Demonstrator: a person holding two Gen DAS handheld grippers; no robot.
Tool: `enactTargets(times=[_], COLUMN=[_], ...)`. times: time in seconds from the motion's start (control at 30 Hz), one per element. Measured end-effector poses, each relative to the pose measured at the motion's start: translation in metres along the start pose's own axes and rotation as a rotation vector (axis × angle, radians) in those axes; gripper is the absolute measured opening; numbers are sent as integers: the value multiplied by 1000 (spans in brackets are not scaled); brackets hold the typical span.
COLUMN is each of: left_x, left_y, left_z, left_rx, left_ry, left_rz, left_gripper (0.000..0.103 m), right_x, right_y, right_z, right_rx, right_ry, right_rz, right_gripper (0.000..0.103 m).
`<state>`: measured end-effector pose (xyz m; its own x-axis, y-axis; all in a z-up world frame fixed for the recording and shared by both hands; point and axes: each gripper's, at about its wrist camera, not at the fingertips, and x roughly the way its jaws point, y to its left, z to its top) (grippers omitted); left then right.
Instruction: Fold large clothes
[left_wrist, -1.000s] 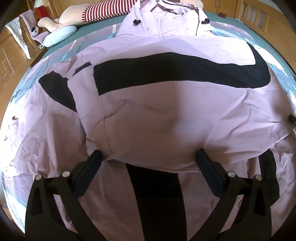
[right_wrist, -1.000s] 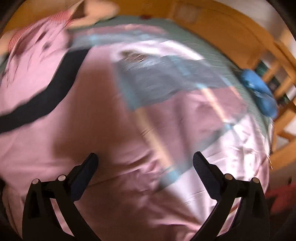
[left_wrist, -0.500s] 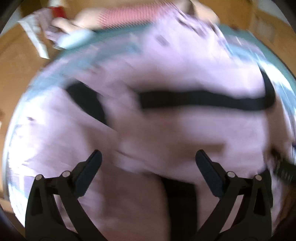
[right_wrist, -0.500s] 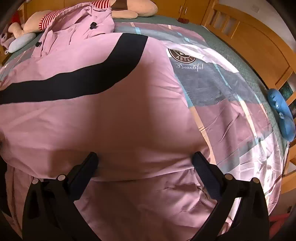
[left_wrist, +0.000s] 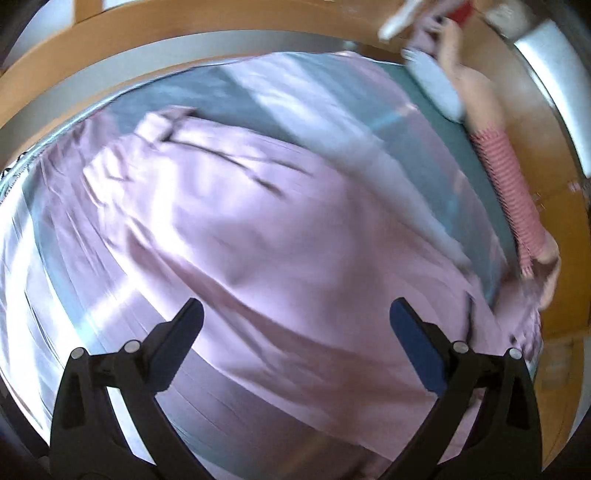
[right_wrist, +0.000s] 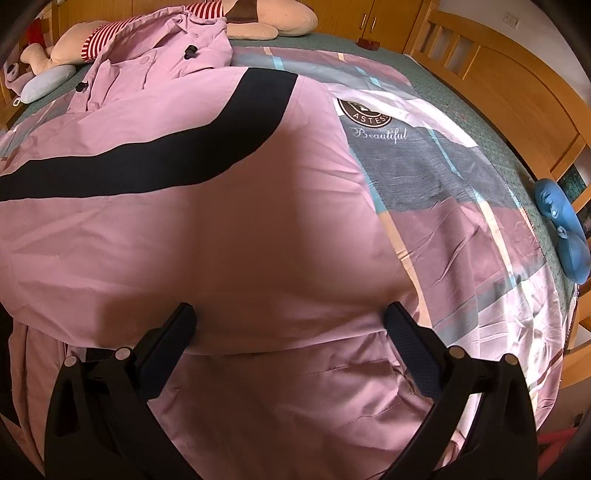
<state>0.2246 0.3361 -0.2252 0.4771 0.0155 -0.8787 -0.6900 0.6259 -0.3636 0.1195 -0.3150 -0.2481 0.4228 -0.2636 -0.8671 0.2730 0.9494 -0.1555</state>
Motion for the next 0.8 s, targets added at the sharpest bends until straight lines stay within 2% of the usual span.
enactTargets(times=[0.07,0.13,0.23,0.33,0.47,0.57,0.6,0.63,0.67,0.7,0.8], left_x=[7,15,20,32,29,31,26,20,13,5,-21], left_y=[17,34,50,50,52,51,51,53,53,53,40], left_z=[6,10,17,19,18,18,17,16,16,17,17], left_rx=[-17,-48,-82,-65,-107,-96,-103,-105,-106,-115,-90], left_ry=[-9,15,26,57,27,4,-34,-58,-84,-106,-192], left_rz=[61,118,101,111,108,109,103,102,70,0,-122], left_gripper=[101,101,101,101,101,101,82,44,30,12,8], right_x=[1,2,2,2,3,2,3,3,3,3,3], right_y=[0,2,5,5,4,3,3,2,3,3,4], right_z=[1,2,1,1,1,1,1,2,2,2,2], right_rx=[1,-2,-10,-13,-14,-14,-14,-14,-15,-15,-16], right_ry=[3,4,-1,-4,-7,-11,-12,-12,-12,-13,-13], right_rz=[0,-9,-25,-27,-27,-28,-28,-29,-30,-32,-35], right_gripper=[102,102,102,102,102,102,102,102,102,102,102])
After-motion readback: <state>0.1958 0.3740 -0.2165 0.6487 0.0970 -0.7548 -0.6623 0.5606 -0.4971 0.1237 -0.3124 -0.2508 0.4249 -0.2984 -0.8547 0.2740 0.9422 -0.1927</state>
